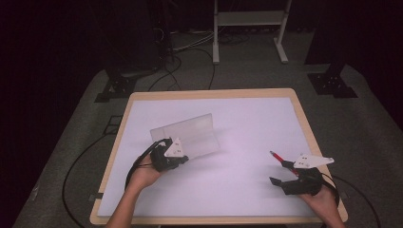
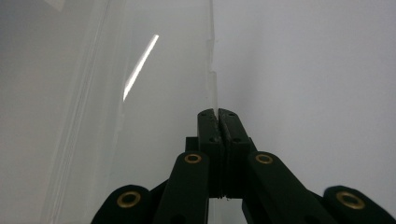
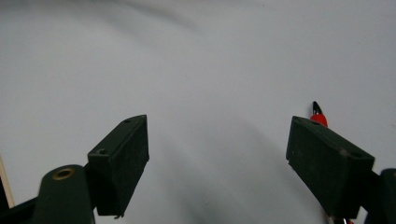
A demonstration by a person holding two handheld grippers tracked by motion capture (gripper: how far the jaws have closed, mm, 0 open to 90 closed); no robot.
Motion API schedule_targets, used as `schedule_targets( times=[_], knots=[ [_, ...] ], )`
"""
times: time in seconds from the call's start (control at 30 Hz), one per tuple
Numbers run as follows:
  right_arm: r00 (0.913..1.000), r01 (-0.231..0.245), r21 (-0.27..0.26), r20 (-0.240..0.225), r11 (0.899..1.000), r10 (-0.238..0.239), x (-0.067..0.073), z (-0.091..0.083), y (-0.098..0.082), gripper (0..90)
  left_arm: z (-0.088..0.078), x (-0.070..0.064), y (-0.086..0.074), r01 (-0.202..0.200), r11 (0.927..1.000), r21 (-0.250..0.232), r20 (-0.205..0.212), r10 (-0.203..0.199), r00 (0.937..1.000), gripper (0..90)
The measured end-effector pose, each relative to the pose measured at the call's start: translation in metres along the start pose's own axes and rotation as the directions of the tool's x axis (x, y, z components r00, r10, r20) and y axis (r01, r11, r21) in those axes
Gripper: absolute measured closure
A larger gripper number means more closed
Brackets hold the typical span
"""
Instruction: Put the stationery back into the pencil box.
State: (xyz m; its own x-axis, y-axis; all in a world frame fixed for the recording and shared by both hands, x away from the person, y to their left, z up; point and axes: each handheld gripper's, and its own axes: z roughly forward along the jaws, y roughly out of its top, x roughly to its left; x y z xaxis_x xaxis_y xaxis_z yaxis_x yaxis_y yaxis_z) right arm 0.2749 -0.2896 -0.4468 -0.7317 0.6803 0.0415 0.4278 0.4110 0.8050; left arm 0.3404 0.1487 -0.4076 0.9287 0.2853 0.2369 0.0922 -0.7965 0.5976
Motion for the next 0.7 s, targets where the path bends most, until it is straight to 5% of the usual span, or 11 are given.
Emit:
schedule_targets(
  times=[0.7],
  knots=[
    [0.9995, -0.02, 0.007, 0.023, 1.0, 0.02, -0.008, -0.015, -0.012, 20.8, 0.023, -0.011, 0.026, -0.045, 0.9989, -0.011, 0.054, 0.045, 0.9975, 89.4]
  ],
)
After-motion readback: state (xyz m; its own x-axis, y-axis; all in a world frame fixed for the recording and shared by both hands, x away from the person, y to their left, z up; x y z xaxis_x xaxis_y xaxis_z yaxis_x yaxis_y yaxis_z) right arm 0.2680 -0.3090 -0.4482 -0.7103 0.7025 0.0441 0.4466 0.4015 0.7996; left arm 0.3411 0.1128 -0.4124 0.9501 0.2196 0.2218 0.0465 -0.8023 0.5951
